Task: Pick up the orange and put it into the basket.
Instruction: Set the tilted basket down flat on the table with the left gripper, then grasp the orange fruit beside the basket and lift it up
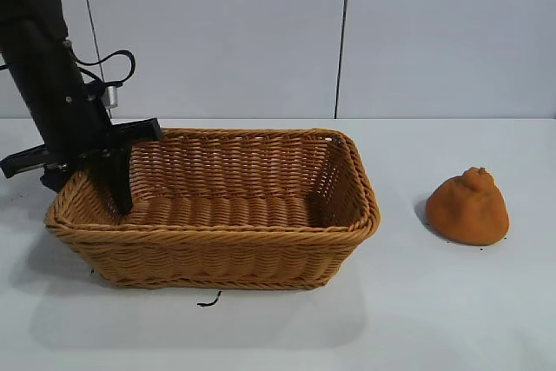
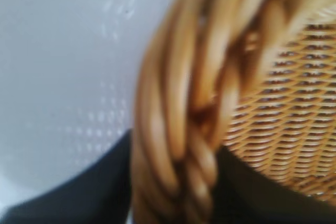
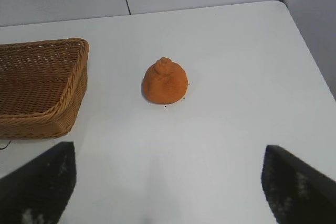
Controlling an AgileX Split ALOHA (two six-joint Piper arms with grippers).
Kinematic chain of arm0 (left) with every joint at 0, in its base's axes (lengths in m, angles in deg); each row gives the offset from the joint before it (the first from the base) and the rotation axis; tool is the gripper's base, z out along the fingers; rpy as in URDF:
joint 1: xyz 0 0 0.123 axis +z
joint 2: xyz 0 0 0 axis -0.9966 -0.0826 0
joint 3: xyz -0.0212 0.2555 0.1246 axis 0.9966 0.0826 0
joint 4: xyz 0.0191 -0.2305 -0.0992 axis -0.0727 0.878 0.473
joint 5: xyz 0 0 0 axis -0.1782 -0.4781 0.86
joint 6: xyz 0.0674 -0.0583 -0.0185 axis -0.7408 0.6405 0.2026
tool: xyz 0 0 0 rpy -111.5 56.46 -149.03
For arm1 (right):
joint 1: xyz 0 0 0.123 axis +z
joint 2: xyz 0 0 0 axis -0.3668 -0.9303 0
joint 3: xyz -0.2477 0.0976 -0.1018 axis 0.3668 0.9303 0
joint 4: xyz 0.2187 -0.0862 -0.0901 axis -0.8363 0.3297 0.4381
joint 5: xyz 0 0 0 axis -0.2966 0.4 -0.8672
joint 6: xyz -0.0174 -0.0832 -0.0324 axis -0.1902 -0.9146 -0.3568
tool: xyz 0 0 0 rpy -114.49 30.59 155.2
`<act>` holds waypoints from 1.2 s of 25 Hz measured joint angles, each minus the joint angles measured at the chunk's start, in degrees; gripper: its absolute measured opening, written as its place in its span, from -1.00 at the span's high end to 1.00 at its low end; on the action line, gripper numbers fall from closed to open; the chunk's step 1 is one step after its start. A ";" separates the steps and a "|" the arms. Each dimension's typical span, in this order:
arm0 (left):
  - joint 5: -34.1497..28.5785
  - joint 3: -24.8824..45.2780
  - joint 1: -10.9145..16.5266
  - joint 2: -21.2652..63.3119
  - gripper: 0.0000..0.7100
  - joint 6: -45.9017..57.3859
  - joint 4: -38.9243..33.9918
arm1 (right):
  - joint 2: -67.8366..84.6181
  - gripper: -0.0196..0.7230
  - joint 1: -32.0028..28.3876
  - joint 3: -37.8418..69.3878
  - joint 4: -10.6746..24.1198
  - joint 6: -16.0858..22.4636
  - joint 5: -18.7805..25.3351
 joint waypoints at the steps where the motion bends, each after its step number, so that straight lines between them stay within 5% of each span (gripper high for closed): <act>1: 0.00 0.00 0.00 0.00 -0.58 0.00 0.00 | 0.00 -0.83 0.00 0.00 0.00 0.00 0.00; 6: -1.31 -0.90 0.00 0.17 -0.91 -0.11 -0.07 | 0.00 -0.83 0.00 0.00 0.00 0.00 0.05; 20: -10.61 -13.94 0.62 11.43 -0.95 -0.44 -10.07 | 0.00 -0.83 0.00 0.00 0.00 0.00 0.05; 27: -11.04 -14.51 6.04 11.45 -0.95 -0.44 -17.63 | 0.00 -0.83 0.00 0.00 0.00 0.00 0.05; 30: -11.04 -14.51 11.28 11.45 -0.95 -0.44 -18.27 | 0.00 -0.83 0.00 0.00 0.00 0.00 0.05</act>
